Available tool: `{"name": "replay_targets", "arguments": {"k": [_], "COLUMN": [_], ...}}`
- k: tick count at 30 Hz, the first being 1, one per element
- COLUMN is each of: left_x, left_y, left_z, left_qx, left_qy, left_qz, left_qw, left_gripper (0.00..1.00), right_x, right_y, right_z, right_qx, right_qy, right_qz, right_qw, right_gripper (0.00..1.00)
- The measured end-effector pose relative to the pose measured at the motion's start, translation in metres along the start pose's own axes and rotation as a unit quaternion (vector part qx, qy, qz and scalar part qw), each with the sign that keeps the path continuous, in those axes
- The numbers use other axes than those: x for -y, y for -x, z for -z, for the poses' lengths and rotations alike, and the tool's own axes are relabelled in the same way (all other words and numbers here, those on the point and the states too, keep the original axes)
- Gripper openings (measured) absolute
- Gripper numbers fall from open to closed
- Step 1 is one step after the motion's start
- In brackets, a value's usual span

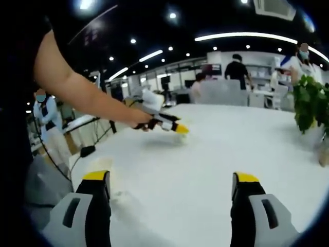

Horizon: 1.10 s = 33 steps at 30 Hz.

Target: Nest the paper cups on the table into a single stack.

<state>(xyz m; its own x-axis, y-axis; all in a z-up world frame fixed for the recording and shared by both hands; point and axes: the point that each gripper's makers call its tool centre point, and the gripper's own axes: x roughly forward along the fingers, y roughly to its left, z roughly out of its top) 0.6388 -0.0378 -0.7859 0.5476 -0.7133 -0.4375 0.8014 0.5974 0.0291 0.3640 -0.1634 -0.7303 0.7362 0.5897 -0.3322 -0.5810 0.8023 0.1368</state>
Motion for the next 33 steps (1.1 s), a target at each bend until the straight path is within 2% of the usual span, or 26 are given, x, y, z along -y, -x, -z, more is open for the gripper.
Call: {"name": "replay_targets", "arguments": {"k": [13, 17, 22, 26, 29, 33], "left_x": [0.000, -0.005, -0.013, -0.022, -0.023, -0.025], "left_y": [0.011, 0.016, 0.026, 0.039, 0.044, 0.053], "left_z": [-0.028, -0.040, -0.058, -0.084, -0.093, -0.104], "left_qx": [0.010, 0.013, 0.016, 0.031, 0.027, 0.023], "left_qy": [0.005, 0.002, -0.007, -0.006, -0.017, -0.024], "left_qz": [0.014, 0.013, 0.003, -0.005, 0.000, 0.008], "left_qw": [0.9998, 0.9998, 0.9998, 0.9995, 0.9995, 0.9994], "left_gripper": [0.48, 0.47, 0.47, 0.47, 0.47, 0.48], "right_x": [-0.001, -0.004, -0.004, -0.003, -0.002, 0.001], "right_y": [0.001, 0.000, 0.000, 0.000, 0.001, 0.002], "right_z": [-0.005, -0.005, -0.007, -0.008, -0.009, -0.012], "right_qx": [0.005, -0.008, -0.004, -0.004, -0.008, -0.006], "right_qy": [0.006, 0.005, 0.012, 0.023, 0.042, 0.045], "right_qz": [0.000, -0.003, -0.006, -0.011, -0.014, -0.015], "right_qw": [1.0000, 1.0000, 0.9999, 0.9997, 0.9990, 0.9988], "right_gripper": [0.95, 0.93, 0.96, 1.00, 1.00, 1.00]}}
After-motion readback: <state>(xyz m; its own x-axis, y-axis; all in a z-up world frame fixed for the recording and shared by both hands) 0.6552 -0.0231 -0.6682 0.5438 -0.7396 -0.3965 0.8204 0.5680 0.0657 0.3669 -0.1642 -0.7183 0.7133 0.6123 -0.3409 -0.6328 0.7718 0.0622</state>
